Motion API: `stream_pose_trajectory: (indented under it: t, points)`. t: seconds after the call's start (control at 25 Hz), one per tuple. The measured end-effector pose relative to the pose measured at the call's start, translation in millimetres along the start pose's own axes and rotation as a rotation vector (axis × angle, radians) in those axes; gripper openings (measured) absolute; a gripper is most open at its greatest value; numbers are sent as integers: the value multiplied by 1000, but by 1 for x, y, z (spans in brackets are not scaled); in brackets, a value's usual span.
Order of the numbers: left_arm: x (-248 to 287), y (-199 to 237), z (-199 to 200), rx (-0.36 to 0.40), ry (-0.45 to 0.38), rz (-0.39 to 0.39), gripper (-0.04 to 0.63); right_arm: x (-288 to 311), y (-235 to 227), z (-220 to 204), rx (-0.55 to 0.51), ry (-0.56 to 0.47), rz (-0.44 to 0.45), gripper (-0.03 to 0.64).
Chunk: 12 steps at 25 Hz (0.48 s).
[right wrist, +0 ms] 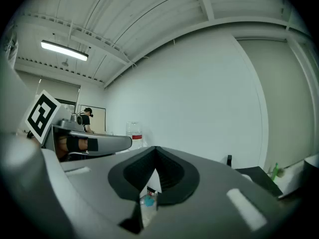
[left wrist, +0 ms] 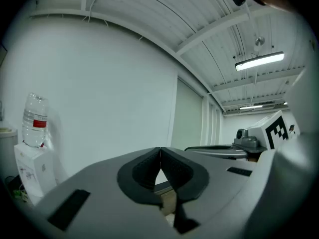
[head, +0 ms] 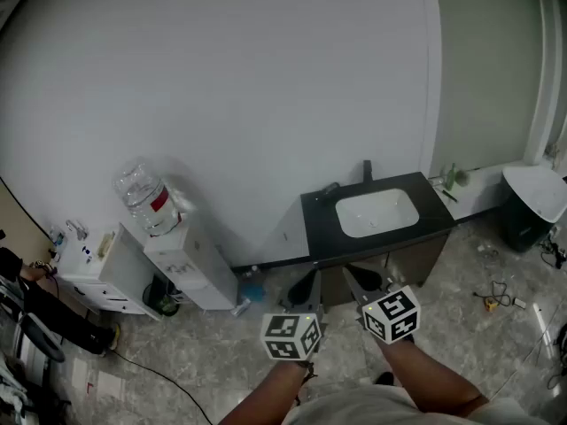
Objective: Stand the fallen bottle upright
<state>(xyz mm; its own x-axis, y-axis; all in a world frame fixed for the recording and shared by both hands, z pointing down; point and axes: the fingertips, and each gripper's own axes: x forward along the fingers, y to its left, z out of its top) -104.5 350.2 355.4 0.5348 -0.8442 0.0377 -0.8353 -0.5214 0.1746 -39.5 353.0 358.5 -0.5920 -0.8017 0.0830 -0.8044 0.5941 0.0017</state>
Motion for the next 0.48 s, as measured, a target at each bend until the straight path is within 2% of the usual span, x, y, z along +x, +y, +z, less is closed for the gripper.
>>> stream_pose_trajectory:
  t: [0.48]
  points:
    - [7,9,3,1,-2,-9,8,10,-2,1,2,-10,-4,2]
